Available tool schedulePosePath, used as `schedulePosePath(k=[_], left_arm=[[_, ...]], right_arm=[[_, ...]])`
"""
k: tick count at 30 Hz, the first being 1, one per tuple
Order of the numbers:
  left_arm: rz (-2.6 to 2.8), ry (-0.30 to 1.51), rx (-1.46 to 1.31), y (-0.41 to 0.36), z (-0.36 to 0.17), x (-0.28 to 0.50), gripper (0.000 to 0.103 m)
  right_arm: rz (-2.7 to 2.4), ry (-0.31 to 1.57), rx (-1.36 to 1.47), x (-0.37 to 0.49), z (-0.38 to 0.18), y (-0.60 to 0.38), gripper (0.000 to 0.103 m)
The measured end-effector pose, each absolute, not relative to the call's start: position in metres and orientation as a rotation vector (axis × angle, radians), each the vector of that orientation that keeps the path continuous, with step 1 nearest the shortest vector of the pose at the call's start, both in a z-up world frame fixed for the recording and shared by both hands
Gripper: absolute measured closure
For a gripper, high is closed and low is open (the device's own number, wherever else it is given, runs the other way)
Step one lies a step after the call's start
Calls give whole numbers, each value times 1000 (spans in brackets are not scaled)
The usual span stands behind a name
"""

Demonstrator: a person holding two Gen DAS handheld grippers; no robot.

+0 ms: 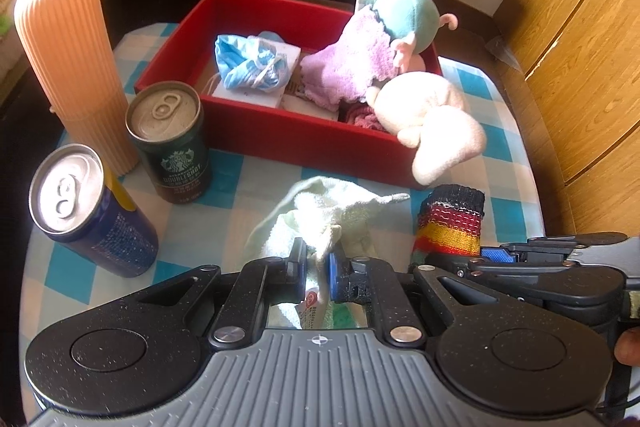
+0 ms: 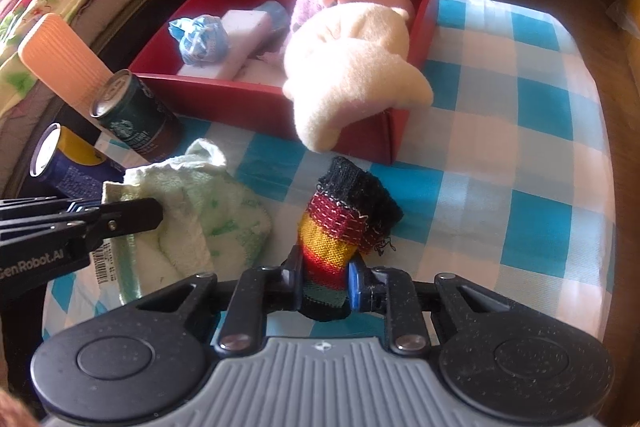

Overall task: Organize soft objects
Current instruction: 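Lift and carry the pale green towel and striped sock toward the red box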

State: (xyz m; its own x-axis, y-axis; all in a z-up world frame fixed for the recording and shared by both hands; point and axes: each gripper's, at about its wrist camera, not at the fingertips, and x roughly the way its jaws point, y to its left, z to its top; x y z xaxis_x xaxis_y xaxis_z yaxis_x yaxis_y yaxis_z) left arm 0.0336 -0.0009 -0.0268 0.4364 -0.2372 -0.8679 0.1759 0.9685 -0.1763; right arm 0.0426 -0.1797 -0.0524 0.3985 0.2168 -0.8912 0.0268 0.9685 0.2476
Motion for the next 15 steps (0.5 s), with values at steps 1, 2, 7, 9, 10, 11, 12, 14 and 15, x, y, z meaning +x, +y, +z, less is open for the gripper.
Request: schedulePosePath(k=[1, 2, 7, 9, 10, 11, 12, 14, 15], left_arm=[[-258, 1084, -62, -1, -24, 33, 96], [-257, 1078, -60, -1, -22, 32, 96], [-255, 1043, -45, -2, -5, 30, 96], [-253, 1031, -41, -2, 2, 29, 96], [-253, 1025, -38, -2, 5, 29, 96], [-253, 1018, -34, -3, 9, 29, 96], [-254, 1010, -30, -4, 13, 30, 96], [-255, 991, -21, -5, 22, 30, 96], [-256, 981, -18, -6, 26, 30, 96]], right_arm=[[128, 1150, 237, 41, -49, -180, 103], [132, 1143, 239, 39, -45, -179, 103], [156, 1095, 249, 34, -24, -174, 103], [163, 1077, 249, 33, -15, -172, 103], [166, 1068, 249, 33, -11, -172, 103], [168, 1058, 250, 33, -6, -171, 103], [171, 1049, 253, 33, -2, -170, 103], [176, 1030, 254, 33, 8, -169, 103], [176, 1020, 254, 33, 12, -169, 103]])
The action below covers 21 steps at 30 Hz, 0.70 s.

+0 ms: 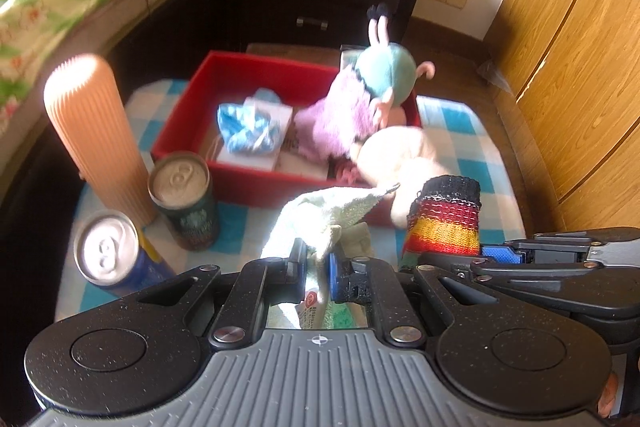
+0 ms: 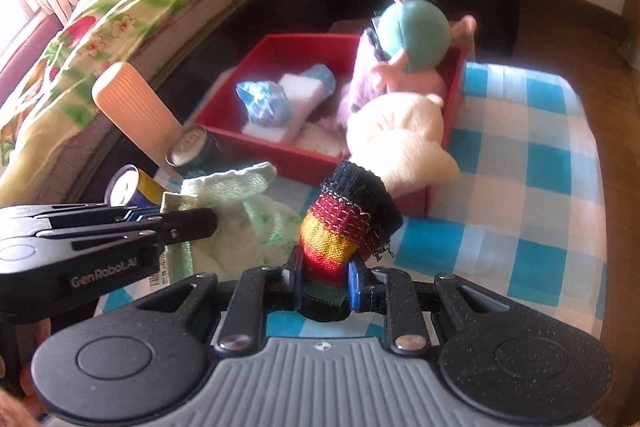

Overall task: Organize soft objects
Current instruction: 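Lift and carry the pale green towel and striped sock toward the red box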

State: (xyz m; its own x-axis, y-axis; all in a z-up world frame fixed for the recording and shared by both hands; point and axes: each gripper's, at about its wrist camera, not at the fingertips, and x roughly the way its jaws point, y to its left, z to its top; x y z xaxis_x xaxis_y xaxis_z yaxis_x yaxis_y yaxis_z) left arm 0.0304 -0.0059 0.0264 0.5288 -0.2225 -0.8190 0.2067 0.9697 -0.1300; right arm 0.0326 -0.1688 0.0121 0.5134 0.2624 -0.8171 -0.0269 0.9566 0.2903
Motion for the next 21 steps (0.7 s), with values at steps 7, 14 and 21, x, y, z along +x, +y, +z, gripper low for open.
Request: schedulePosePath(k=[7, 14, 21], left_arm=[[-249, 913, 5, -8, 58, 32, 96], [-233, 863, 17, -6, 83, 35, 96], [-223, 822, 44, -10, 103, 41, 96]], right_arm=[[170, 950, 271, 34, 43, -175, 103], [143, 880, 267, 33, 79, -186, 103], [126, 826, 252, 36, 105, -190, 103]])
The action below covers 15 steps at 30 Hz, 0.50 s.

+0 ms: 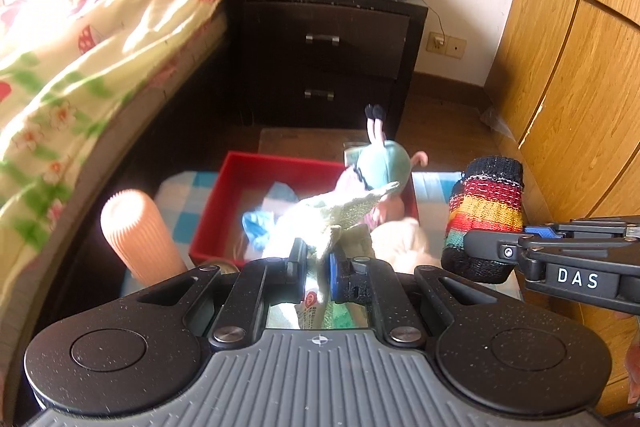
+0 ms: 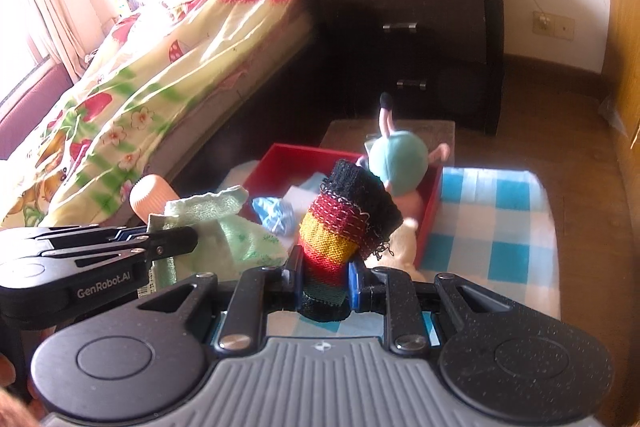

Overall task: Organize soft objects
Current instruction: 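Lift and carry the pale green towel and striped sock toward the red box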

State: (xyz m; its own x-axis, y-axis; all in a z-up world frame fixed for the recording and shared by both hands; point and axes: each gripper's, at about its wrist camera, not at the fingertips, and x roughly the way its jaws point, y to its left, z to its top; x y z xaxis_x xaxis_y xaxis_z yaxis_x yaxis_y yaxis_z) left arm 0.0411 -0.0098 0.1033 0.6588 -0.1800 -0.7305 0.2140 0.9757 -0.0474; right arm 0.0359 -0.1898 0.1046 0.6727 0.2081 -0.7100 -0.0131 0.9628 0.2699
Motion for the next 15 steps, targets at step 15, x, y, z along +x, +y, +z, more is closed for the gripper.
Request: schedulePosePath(k=[15], left_arm=[[-163, 748, 98, -21, 138, 88, 95]], right_arm=[[112, 742, 211, 81, 145, -188, 103]])
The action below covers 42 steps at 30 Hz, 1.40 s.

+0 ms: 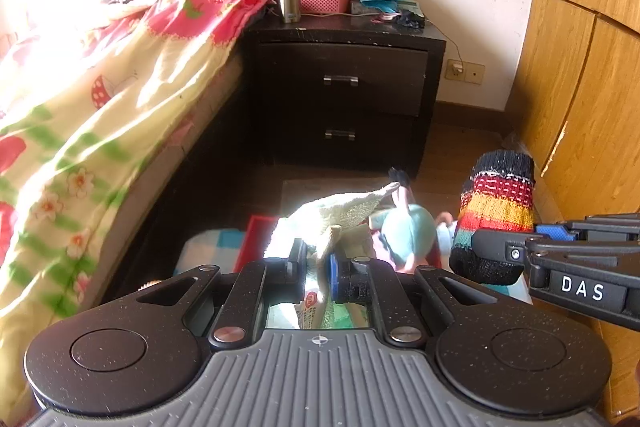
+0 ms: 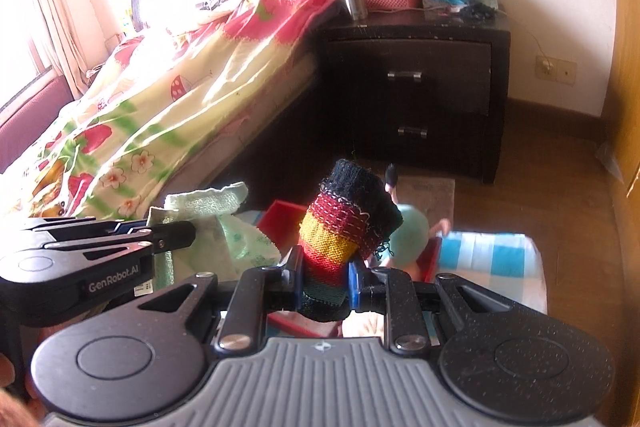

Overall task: Organize soft objects
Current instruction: 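Lift and carry the pale green towel and striped sock toward the red box, then open left tool to drop the towel while right tool releases the sock into the box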

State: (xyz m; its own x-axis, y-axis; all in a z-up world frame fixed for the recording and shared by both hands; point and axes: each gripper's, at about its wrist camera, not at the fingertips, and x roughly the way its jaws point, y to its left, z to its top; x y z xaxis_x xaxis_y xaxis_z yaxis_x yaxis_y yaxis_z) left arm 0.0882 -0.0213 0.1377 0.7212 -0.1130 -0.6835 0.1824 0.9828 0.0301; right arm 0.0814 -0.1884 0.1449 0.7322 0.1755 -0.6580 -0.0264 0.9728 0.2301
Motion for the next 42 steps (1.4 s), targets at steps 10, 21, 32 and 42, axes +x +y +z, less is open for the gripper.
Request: schedulePosePath(k=[10, 21, 32, 42], left_arm=[[-113, 777, 136, -31, 112, 144, 95], [-57, 857, 155, -30, 60, 199, 92], [-30, 911, 153, -23, 36, 205, 81], [-44, 919, 165, -29, 37, 195, 81]], right_arm=[[119, 773, 186, 139, 123, -178, 103], [158, 888, 218, 196, 51, -174, 101], [157, 959, 223, 209, 14, -170, 96], [144, 960, 217, 198, 18, -171, 95]])
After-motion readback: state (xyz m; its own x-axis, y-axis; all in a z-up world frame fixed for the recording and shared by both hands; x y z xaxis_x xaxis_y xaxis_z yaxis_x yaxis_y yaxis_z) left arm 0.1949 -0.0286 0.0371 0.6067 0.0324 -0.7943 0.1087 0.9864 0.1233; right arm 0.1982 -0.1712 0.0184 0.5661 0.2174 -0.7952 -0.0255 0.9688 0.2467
